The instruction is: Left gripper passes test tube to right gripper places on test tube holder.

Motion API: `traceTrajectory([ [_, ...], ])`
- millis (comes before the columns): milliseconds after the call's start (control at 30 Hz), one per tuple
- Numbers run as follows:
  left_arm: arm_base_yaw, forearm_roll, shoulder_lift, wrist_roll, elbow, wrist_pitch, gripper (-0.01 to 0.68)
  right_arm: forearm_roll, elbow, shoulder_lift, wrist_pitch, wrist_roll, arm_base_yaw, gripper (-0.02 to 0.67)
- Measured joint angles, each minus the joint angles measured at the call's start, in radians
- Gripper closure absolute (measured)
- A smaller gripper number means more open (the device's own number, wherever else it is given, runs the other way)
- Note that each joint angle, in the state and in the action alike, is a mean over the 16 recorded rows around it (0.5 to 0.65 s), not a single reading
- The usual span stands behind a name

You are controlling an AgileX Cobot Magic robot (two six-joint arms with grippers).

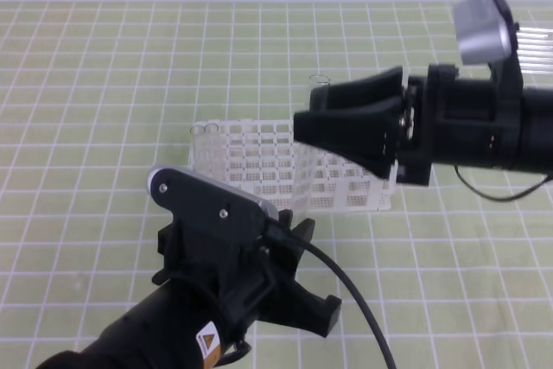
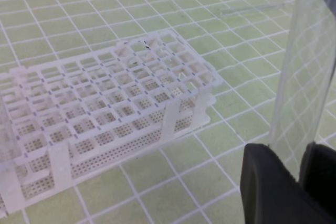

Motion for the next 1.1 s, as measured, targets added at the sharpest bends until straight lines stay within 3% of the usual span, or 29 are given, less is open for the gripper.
traceTrajectory([
  [1100,0.0,0.0,0.0,-0.005,0.0,0.024,0.612,0.001,-0.046,0.001,0.003,0.001,0.016,0.345],
])
